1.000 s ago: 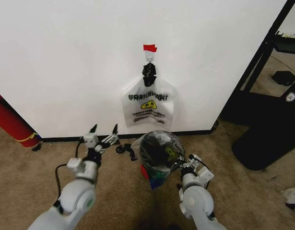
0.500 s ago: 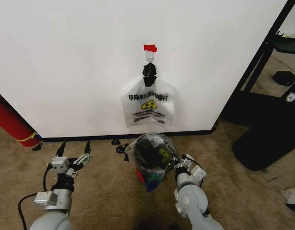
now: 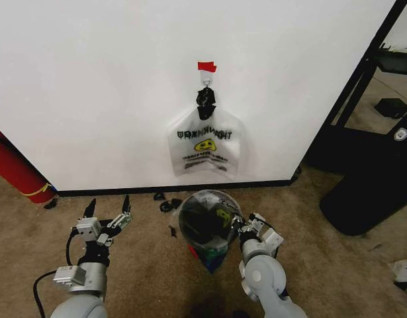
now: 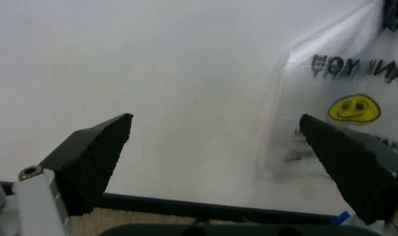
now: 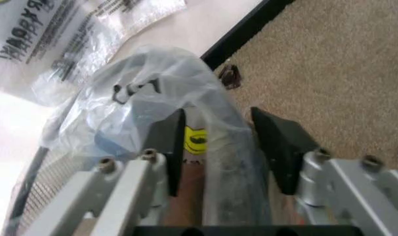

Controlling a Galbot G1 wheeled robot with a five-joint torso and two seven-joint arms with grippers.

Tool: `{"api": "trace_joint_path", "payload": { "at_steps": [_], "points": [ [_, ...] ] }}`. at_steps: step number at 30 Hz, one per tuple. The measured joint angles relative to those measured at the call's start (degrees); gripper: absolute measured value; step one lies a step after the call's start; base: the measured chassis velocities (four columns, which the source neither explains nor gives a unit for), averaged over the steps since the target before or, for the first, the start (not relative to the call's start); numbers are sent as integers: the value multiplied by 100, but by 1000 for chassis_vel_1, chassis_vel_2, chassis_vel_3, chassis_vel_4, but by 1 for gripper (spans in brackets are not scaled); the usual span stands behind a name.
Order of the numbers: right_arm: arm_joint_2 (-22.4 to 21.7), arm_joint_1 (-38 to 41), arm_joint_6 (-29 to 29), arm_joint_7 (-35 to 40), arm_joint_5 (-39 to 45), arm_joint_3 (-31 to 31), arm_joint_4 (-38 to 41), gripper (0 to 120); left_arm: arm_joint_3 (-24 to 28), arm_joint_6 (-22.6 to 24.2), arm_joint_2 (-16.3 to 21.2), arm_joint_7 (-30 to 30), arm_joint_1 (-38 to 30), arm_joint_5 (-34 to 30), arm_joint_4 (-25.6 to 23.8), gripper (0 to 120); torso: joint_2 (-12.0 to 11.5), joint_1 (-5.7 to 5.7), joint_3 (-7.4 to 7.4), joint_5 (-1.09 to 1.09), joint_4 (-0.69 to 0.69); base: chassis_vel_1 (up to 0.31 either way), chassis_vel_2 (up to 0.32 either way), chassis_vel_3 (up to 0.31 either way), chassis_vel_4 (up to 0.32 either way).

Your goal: Pick up the garbage bag from the wall and place it over the trash bin.

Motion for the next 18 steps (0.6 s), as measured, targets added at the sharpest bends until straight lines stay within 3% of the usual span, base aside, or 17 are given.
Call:
{"api": "trace_joint_path", "payload": {
  "at_steps": [14, 18],
  "points": [
    [-93, -194, 333, -396, -640, -28, 89, 96, 127, 60, -24, -31, -65, -18, -3, 100, 0, 0, 0, 0, 0, 0, 0, 0, 0],
    [-97, -209, 414, -479, -676, -29, 87, 100, 140, 66, -14, -40, -80, -13, -3, 100, 0, 0, 0, 0, 0, 0, 0, 0, 0]
  ]
}}
